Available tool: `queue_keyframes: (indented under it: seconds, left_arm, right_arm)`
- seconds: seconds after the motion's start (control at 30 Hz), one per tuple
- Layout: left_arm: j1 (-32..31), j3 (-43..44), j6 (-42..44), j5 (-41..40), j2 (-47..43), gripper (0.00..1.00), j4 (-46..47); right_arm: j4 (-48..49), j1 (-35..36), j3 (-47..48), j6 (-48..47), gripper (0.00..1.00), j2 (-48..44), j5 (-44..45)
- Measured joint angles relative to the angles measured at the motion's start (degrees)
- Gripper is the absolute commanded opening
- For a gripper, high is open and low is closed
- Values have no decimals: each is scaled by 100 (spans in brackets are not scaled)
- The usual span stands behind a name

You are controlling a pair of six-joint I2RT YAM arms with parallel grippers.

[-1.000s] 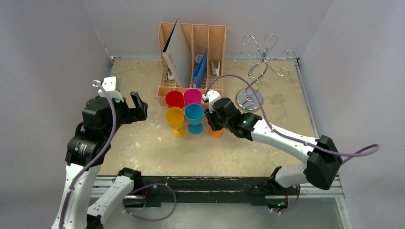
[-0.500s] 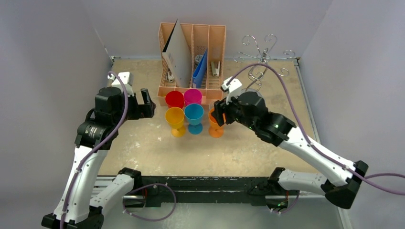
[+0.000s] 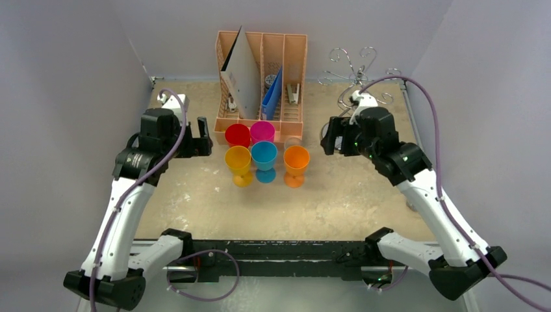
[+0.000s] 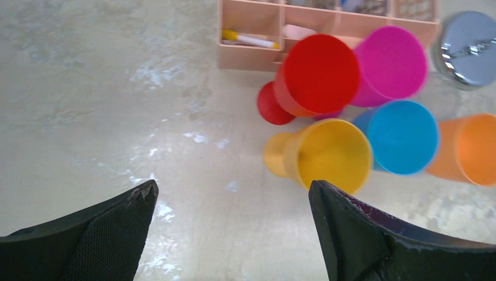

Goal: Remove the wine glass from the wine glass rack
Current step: Reset both arms

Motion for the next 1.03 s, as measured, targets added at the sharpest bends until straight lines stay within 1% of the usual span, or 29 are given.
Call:
queue_keyframes:
  seconds: [0.1,0.2,0.27,0.4,0.57,0.67,0.87,1.03]
  left_arm:
    - [376,70,120,-2,286,100,-9]
    - [787,74,66,9,417,100,81]
    - [896,79,-44,-26,411,100,151]
    - [907,153,-227,-52,348,100,153]
    - [907,179,-503,-330,87,100,138]
    - [907,179,-649,-452,-39,100,133]
    - [907,179,-791,-570,46,100,98]
    - [907,179,-785,-610,138,100,76]
  right_arm:
    - [-61,-573,4,195,89,120,-431]
    - [-140,-793,7,258,91,212,-623]
    - [-155,-881,7,254,92,216,-678]
    - [-181,-1266,98,251,92,225,-962]
    - [-192,-2179,264,278,93,391,-1565]
    - [-267,-2509,280,251,94,476,-1705]
    - [-568,-2579,442,-22,98,520,-1757]
    - [-632,-2579,356,-245,99,234,-1711]
